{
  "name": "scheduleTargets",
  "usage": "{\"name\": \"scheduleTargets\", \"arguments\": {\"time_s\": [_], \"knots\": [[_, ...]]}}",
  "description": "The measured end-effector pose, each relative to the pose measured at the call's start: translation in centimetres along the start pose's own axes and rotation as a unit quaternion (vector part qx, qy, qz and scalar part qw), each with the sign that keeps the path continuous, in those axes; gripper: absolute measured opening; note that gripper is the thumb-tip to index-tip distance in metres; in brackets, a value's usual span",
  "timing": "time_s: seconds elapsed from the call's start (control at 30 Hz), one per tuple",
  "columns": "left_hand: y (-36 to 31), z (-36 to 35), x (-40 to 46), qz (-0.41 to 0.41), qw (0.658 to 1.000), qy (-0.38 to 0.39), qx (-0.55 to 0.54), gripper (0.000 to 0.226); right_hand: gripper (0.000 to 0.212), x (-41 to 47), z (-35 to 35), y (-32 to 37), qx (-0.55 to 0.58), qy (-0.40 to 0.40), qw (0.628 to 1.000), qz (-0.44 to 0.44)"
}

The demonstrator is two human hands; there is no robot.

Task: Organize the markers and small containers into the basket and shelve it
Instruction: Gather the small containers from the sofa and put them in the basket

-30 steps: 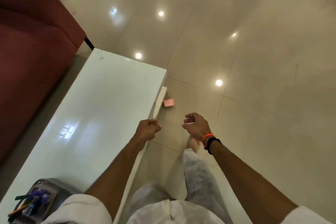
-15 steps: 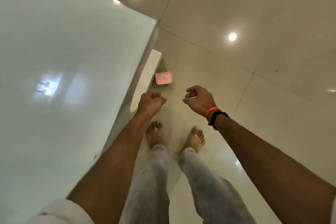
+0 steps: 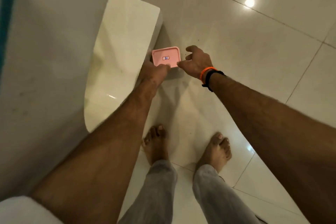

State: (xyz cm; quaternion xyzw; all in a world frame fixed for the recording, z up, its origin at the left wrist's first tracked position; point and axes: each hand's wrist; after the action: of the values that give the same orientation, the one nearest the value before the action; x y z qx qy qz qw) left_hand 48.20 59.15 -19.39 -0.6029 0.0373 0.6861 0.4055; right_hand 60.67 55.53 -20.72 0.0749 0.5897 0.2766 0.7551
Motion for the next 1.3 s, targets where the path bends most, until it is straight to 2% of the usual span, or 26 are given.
{"name": "scheduleTargets", "arguments": {"time_s": [0.13,0.4,0.67,0.9,1.17,1.3], "knots": [[-0.4,-0.4,0.9,-0.001,1.0,-0.002,-0.016,0.061,0.061,0.8,-1.0,0.4,0.001,0.011,1.0,0.02],[-2.4,-0.1,-3.8,0.012,1.0,0.01,-0.013,0.045,0.055,-5.0,1.1,1.7,0.036,-0.005,0.999,0.016],[-7.9,2.9,-20.4,0.024,0.998,0.023,-0.056,0.036,0.051,-21.4,6.1,6.6,0.059,0.001,0.998,0.028],[-12.4,7.8,-40.7,0.006,0.994,0.01,-0.11,0.031,0.045,-41.5,10.4,12.3,0.057,-0.003,0.996,0.07],[-11.0,14.6,-57.5,-0.002,0.974,-0.063,-0.22,0.027,0.038,-57.5,8.8,16.6,0.057,0.023,0.988,0.139],[-7.3,18.4,-63.7,-0.002,0.959,-0.102,-0.266,0.026,0.036,-63.5,5.3,18.2,0.038,0.055,0.981,0.18]]}}
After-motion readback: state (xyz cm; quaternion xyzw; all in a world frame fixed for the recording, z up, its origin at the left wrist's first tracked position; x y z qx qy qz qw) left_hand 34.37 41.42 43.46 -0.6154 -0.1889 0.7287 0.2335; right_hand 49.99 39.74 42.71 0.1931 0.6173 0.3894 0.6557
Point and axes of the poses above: each hand's wrist, its own x-axis towards the middle knuckle, its own z-axis out of the back of the hand, y = z × x, and after that the axes turned 11 degrees about y, right-handed
